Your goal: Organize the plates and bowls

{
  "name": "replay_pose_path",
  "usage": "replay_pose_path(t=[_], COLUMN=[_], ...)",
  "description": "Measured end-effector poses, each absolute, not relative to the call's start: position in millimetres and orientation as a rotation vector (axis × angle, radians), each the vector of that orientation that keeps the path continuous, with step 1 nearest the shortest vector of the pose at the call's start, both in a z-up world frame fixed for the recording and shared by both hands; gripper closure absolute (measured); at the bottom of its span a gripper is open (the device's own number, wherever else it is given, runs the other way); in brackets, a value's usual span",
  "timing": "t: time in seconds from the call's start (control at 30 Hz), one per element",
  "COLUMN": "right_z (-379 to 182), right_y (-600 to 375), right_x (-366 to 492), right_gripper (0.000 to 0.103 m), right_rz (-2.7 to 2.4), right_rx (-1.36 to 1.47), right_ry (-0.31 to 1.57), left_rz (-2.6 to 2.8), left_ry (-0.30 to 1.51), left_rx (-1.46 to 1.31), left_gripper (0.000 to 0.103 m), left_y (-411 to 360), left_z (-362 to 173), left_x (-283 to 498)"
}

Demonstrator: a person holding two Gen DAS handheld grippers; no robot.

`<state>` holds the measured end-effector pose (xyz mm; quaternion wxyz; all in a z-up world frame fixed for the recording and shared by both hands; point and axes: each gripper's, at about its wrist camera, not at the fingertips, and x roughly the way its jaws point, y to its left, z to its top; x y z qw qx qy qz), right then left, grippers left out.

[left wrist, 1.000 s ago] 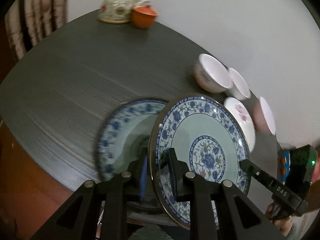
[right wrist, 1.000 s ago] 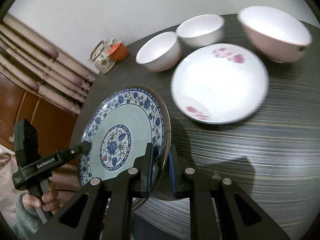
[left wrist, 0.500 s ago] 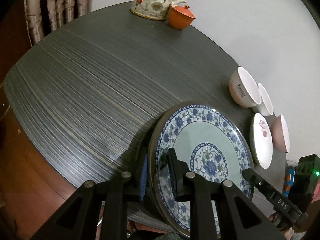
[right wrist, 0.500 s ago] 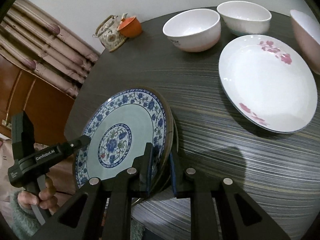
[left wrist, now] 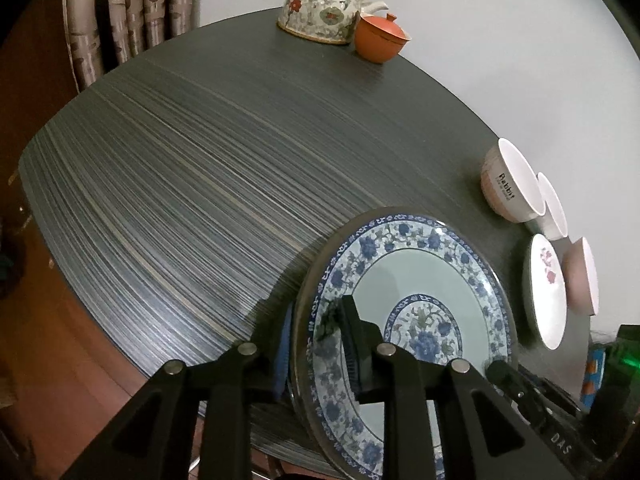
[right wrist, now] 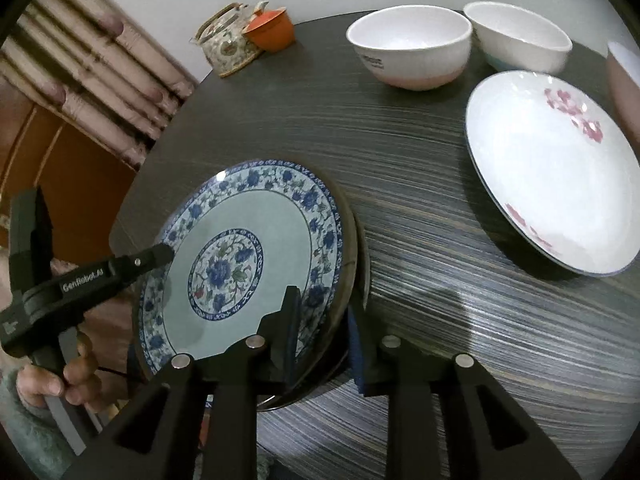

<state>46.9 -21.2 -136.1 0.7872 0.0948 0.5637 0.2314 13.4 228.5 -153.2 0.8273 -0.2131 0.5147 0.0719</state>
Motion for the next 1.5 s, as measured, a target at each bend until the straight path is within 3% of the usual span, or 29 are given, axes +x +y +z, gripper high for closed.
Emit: replay_pose_path(t=[0.43, 0.6, 1.5], right_z=[-130.3, -128.5, -127.1], right_y=[5.3, 17.0, 17.9], right_x=[40.3, 39.9, 34.3], right_gripper=[0.068, 0.056, 0.040], right_rz=[0.465, 0.470, 0.439], right_rx=[0.034, -0.015, -0.036], right_ry=[1.215, 1.235, 1.232], left_rz=[0.168, 0.179, 0.186], left_ry=[1.119, 1.132, 1.079], left_rx=[-0.392, -0.327, -0.273], left_gripper=[0.073, 0.071, 0.068], left_y=[216.8, 208.8, 203.7], left_z=[-164.4, -165.1, -155.5], left_x=[21.5, 24.3, 23.8])
